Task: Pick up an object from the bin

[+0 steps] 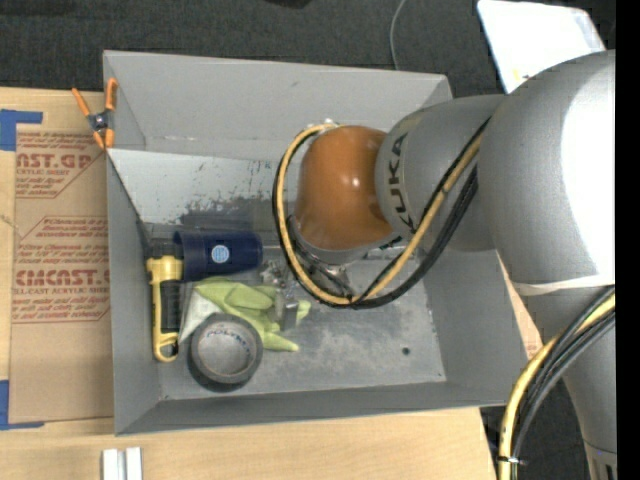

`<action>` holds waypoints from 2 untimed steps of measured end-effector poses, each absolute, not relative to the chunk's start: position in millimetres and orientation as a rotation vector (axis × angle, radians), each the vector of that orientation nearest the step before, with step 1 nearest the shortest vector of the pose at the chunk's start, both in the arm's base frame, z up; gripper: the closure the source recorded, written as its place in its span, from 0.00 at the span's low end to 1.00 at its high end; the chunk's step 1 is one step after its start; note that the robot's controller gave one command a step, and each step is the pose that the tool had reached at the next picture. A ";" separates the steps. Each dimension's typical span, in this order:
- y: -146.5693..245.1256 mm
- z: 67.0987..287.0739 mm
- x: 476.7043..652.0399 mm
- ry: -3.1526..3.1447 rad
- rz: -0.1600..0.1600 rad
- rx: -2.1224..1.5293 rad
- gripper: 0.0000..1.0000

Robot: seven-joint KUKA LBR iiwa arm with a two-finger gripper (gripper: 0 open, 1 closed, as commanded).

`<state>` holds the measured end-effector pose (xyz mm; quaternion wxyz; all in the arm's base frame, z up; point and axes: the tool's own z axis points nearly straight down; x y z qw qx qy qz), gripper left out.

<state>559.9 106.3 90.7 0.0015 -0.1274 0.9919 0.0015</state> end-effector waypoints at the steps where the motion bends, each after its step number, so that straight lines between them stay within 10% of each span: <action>1: 106.3 90.9 559.8 3.113 0.005 -0.400 1.00; 2: 103.5 151.1 553.7 3.118 0.004 -0.395 1.00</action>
Offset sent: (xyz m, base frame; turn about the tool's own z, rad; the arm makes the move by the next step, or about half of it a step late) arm -0.0094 -0.0055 0.1203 0.0067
